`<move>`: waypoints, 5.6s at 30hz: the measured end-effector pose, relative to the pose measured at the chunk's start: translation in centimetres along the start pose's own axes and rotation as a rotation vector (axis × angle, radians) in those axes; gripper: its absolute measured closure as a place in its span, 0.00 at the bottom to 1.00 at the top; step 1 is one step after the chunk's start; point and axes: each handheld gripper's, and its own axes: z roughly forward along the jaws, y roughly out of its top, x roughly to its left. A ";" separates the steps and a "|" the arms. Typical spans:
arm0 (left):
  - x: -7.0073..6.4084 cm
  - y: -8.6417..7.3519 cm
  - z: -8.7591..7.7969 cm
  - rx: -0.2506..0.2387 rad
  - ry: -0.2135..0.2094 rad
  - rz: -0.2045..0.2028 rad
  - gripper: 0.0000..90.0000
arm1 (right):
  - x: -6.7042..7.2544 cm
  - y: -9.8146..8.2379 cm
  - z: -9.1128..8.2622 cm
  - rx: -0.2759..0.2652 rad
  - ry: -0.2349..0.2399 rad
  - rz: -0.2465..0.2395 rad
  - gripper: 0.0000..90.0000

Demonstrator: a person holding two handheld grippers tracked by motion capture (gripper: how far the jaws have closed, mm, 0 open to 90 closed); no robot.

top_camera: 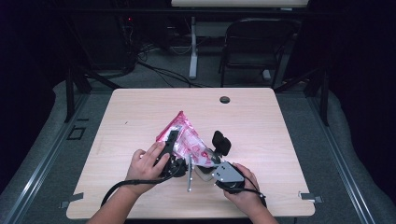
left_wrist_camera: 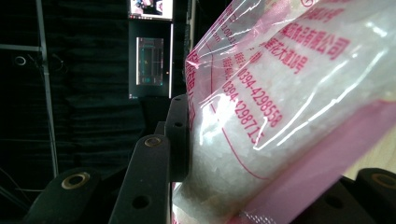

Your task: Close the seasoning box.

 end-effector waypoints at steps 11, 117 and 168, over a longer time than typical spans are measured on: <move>0.1 0.2 0.0 -0.010 0.010 0.007 0.78 | -0.1 -0.1 0.0 0.002 -0.002 0.001 1.00; 0.3 0.7 -0.1 -0.028 0.011 -0.006 0.78 | -0.3 -0.3 -0.7 0.002 -0.010 0.007 1.00; 0.4 0.8 -0.2 -0.030 0.015 0.004 0.78 | -0.3 -0.4 -0.7 0.002 -0.010 0.005 1.00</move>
